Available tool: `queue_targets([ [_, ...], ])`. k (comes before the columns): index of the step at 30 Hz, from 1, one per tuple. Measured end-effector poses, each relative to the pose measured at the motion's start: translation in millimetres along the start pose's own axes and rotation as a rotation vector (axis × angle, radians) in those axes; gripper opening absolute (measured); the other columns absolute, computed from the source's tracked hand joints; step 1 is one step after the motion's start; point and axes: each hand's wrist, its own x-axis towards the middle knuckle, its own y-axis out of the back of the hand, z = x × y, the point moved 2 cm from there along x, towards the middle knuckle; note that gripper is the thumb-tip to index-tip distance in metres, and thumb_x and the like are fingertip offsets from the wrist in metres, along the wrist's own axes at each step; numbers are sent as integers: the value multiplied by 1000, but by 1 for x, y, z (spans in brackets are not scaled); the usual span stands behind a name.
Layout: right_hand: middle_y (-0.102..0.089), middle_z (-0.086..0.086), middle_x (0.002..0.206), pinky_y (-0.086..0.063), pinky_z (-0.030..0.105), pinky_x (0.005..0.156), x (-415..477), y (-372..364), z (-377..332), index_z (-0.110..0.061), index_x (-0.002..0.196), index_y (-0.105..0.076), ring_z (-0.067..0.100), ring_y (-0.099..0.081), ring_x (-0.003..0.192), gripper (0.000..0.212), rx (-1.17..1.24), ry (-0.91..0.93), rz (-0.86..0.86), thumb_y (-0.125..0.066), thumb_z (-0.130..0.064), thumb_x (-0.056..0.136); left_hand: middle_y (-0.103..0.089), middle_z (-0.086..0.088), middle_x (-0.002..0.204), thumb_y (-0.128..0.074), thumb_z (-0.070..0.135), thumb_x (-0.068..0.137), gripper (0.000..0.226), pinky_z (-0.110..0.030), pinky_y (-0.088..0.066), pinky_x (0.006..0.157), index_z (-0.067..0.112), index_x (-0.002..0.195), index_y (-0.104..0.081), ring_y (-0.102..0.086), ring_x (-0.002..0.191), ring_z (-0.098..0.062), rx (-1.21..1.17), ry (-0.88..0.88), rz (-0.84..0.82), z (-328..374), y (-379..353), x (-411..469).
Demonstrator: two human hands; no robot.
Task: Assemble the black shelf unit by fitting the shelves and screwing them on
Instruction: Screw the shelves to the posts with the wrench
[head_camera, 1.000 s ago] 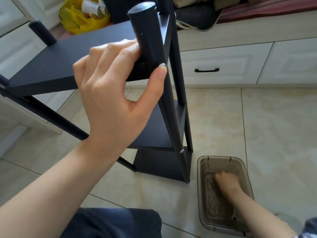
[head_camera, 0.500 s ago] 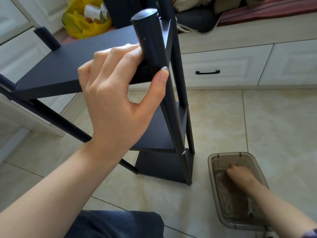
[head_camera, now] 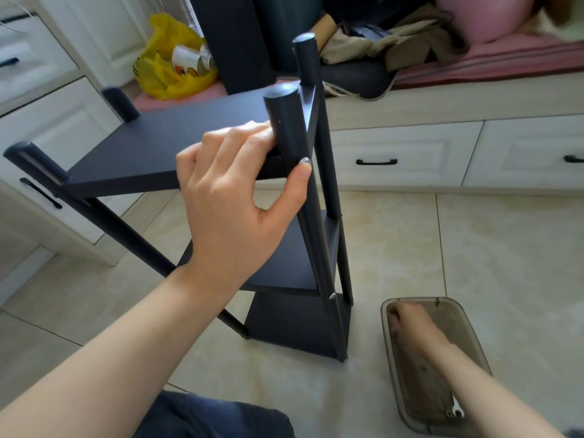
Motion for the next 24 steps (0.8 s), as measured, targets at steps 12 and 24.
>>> queue_targets([
  [12, -72, 2, 92, -57, 35, 83, -49, 85, -100, -10, 107, -70, 17, -69, 87, 16, 859, -94, 444, -68, -18, 93, -72, 6, 109, -59, 49, 90, 38, -35, -36, 95, 18, 106, -74, -63, 108, -19, -20, 68, -100, 4, 12, 10],
  [24, -77, 5, 84, -58, 30, 74, -83, 139, -198, -11, 98, -64, 18, -73, 85, 20, 1247, 290, 387, -49, -23, 104, -59, 20, 127, -58, 61, 88, 37, -36, -37, 83, 27, 95, -72, -38, 105, -12, -40, 99, -456, -3, 13, 47],
])
